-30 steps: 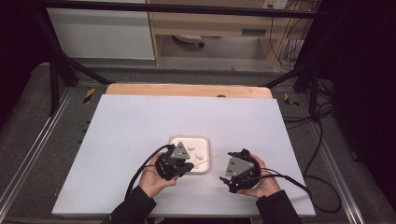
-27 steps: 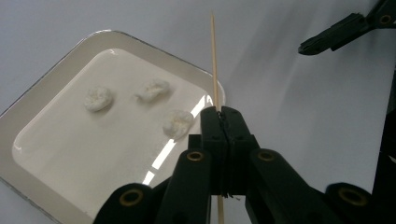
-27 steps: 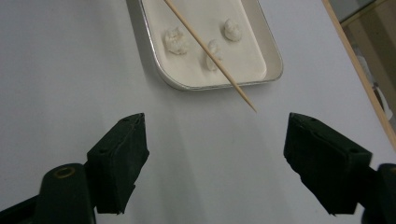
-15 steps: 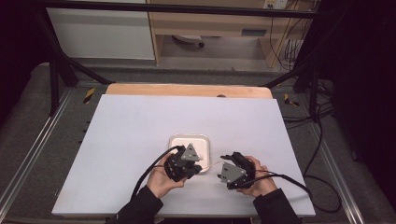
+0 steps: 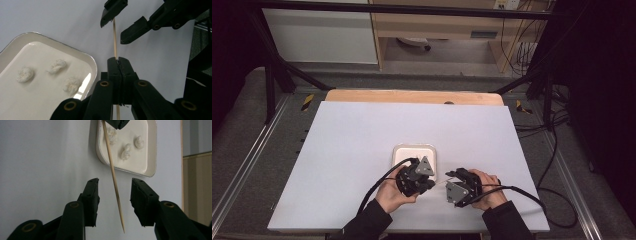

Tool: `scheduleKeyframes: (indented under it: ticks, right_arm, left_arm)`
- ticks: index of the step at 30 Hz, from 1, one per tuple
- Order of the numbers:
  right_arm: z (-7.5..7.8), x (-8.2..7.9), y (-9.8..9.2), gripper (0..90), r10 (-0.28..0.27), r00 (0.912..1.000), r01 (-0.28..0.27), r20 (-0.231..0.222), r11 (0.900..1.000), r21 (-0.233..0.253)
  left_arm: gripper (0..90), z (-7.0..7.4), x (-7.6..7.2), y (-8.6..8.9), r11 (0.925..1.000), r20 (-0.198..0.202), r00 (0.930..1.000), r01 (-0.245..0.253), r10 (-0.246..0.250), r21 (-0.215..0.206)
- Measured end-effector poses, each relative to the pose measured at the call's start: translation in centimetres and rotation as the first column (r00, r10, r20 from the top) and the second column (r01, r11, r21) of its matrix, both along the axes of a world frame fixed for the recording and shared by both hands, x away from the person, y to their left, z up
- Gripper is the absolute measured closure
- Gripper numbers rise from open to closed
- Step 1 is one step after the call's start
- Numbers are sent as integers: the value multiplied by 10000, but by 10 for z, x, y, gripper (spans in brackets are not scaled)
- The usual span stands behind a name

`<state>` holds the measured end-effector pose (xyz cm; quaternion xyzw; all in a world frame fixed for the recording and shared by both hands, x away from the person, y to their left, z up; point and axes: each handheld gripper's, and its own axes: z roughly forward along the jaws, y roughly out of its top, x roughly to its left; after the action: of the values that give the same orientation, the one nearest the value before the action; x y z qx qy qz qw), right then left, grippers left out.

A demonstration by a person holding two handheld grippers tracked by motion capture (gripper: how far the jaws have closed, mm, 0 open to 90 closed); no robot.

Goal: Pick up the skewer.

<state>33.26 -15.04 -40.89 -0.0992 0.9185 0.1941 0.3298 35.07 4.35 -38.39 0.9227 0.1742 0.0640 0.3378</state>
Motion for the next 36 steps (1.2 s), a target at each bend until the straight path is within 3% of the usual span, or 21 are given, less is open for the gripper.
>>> scheduleKeyframes:
  ticks: [18, 32, 33, 36]
  right_arm:
    - [-3, 3, -2, 856, 465, 9989, -458, 91, 9969, -634]
    - [-3, 2, -1, 889, 733, 9968, -699, 328, 9929, -966]
    - [-2, 2, -2, 890, 652, 9969, -599, 437, 9918, -1127]
    - [-2, 2, -3, 889, 597, 9965, -516, 584, 9900, -1314]
  left_arm:
    - [886, 1, 1, 0, 9997, -110, 9997, 209, -208, 90]
    - [872, 3, 5, 2, 9998, -215, 9996, 194, -192, 111]
    - [764, 4, 6, 3, 9996, -226, 9996, 161, -155, 241]
    - [685, 5, 8, 3, 9972, -280, 9995, 169, -149, 723]
